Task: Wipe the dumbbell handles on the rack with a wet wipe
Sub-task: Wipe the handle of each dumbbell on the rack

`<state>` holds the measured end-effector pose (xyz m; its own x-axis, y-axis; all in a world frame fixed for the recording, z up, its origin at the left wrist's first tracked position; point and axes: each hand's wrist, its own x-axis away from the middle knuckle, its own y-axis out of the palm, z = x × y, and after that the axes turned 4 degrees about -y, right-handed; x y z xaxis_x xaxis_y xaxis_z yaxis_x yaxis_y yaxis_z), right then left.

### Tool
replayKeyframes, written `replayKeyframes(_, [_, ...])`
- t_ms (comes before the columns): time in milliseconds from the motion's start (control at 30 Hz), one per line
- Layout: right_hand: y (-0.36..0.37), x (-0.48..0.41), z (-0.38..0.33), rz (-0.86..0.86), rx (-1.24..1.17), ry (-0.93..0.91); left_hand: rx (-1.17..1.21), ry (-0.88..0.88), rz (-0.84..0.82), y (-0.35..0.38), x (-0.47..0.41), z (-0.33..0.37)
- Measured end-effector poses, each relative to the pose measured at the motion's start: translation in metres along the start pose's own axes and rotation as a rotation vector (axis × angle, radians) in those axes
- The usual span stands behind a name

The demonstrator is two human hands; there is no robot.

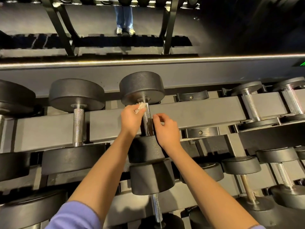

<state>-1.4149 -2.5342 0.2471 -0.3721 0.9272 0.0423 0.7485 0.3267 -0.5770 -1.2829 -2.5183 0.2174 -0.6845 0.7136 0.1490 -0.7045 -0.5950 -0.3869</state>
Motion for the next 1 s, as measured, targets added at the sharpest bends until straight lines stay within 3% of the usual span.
replayKeyframes(300, [-0.003, 0.002, -0.006, -0.006, -0.043, 0.018, 0.000, -0.182, -0.222, -0.015, 0.012, -0.014])
replayKeyframes(500, [-0.003, 0.004, -0.007, 0.000, -0.059, 0.056, -0.030, 0.014, 0.028, -0.008, -0.005, 0.010])
replayKeyframes(600, [-0.001, 0.003, -0.005, 0.010, -0.054, 0.060, -0.193, 0.079, 0.003, -0.009, -0.004, 0.013])
replayKeyframes(800, [0.001, 0.004, -0.002, 0.073, -0.073, 0.039, -0.315, 0.064, -0.305, -0.027, 0.024, -0.009])
replayKeyframes(867, [0.000, 0.004, -0.003, 0.087, -0.065, 0.031, -0.400, 0.179, -0.282, -0.028, 0.017, -0.005])
replayKeyframes(1000, [0.000, 0.005, -0.004, 0.098, -0.065, 0.024, -0.363, 0.308, -0.065, -0.018, -0.009, 0.008])
